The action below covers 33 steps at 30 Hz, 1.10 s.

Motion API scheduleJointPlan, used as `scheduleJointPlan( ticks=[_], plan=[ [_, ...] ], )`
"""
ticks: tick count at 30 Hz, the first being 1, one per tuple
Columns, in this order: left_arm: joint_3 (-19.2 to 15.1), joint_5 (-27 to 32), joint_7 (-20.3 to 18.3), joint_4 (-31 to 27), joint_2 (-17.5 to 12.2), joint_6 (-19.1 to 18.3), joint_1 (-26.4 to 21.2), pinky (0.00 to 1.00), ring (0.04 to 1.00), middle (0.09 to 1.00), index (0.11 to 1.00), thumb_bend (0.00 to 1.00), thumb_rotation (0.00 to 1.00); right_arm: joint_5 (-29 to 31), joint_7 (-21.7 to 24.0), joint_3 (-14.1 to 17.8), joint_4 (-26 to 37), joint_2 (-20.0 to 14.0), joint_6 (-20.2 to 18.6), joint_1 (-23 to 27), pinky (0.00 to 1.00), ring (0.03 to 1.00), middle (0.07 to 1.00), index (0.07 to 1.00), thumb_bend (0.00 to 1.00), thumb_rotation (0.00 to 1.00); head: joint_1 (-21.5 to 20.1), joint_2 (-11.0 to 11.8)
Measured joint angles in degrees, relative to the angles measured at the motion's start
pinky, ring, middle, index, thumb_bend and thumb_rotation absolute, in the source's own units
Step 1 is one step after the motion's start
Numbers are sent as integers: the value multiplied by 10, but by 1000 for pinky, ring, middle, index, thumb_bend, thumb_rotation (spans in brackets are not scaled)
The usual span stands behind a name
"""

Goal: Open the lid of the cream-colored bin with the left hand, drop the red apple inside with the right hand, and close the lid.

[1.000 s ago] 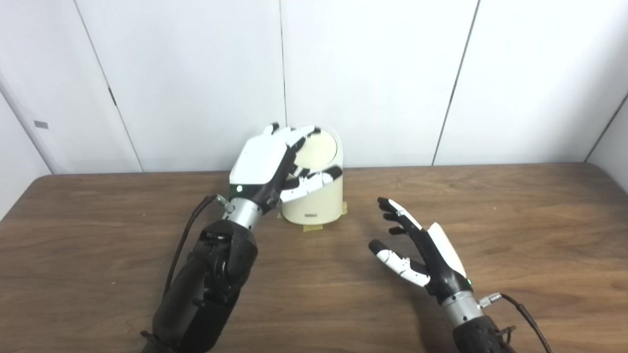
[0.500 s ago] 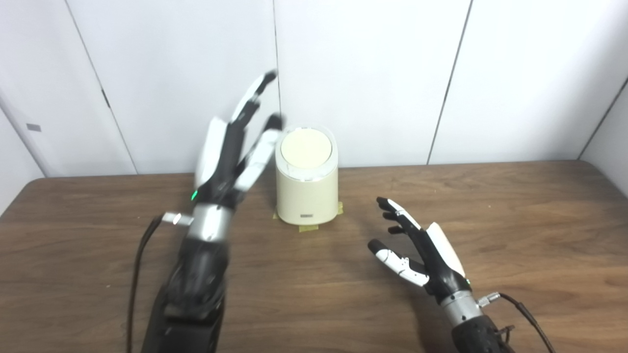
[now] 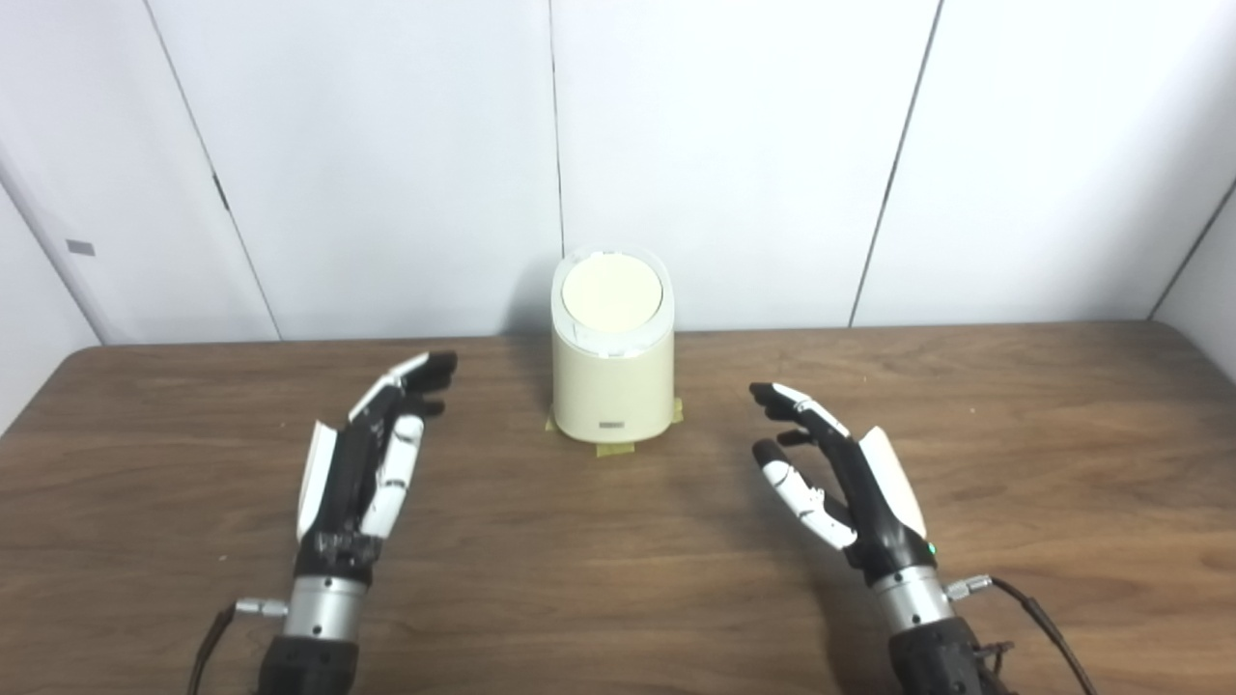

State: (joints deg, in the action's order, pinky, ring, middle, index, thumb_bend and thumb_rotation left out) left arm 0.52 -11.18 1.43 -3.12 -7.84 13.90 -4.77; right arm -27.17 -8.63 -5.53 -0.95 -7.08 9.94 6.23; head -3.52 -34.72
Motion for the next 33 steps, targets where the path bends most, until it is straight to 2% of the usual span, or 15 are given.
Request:
scheduleJointPlan(
  ticks=[3, 6, 8, 11, 14, 19, 21, 22, 25, 27, 29, 33],
  plan=[
    [-2, 1, 5, 26, 2, 14, 3, 713, 782, 795, 774, 168, 549, -3, -11, 3, -11, 0, 2, 3, 635, 757, 781, 773, 197, 501, -3, 4],
    [-4, 1, 16, 47, 4, 42, -11, 692, 768, 780, 759, 193, 497, -1, -30, 12, -30, 0, 13, 16, 611, 725, 744, 732, 210, 434, -8, 4],
    [-7, 2, 23, 66, 7, 47, -23, 670, 743, 760, 740, 205, 390, 13, -38, 25, -43, 3, 18, 23, 599, 703, 717, 699, 224, 357, -7, 5],
    [-11, 6, 27, 91, 11, 48, -39, 631, 715, 734, 718, 209, 274, 54, -43, 48, -61, 12, 20, 33, 593, 683, 694, 674, 257, 349, -2, 17],
    [-11, 1, 37, 118, 13, 52, -54, 619, 704, 725, 712, 202, 283, 81, -49, 59, -87, 15, 23, 46, 591, 673, 687, 670, 261, 340, 1, 27],
    [-7, -33, 71, 151, 13, 59, -75, 605, 684, 712, 701, 207, 303, 93, -53, 61, -121, 15, 43, 67, 585, 660, 678, 667, 269, 336, 5, 40],
    [-5, -46, 82, 158, 13, 60, -80, 605, 684, 713, 703, 206, 253, 96, -54, 60, -133, 15, 49, 73, 585, 660, 679, 670, 275, 346, 7, 52],
    [-4, -48, 86, 164, 13, 60, -83, 605, 685, 713, 703, 206, 241, 98, -54, 61, -138, 14, 51, 77, 586, 660, 680, 670, 277, 349, 7, 52],
    [-3, -48, 93, 175, 13, 61, -89, 606, 686, 712, 703, 205, 219, 101, -54, 60, -149, 14, 53, 83, 591, 661, 681, 671, 288, 351, 11, 71],
    [-1, -48, 96, 186, 13, 66, -94, 599, 683, 712, 702, 203, 199, 104, -54, 61, -156, 14, 53, 87, 593, 663, 682, 675, 290, 331, 11, 84],
    [0, -48, 100, 194, 12, 72, -99, 594, 680, 710, 700, 204, 179, 110, -54, 60, -160, 14, 53, 89, 598, 667, 684, 679, 290, 322, 11, 84],
    [4, -52, 107, 216, 11, 87, -111, 581, 674, 705, 697, 198, 141, 111, -54, 56, -169, 13, 53, 94, 599, 668, 688, 680, 289, 281, 17, 107]
  ],
)
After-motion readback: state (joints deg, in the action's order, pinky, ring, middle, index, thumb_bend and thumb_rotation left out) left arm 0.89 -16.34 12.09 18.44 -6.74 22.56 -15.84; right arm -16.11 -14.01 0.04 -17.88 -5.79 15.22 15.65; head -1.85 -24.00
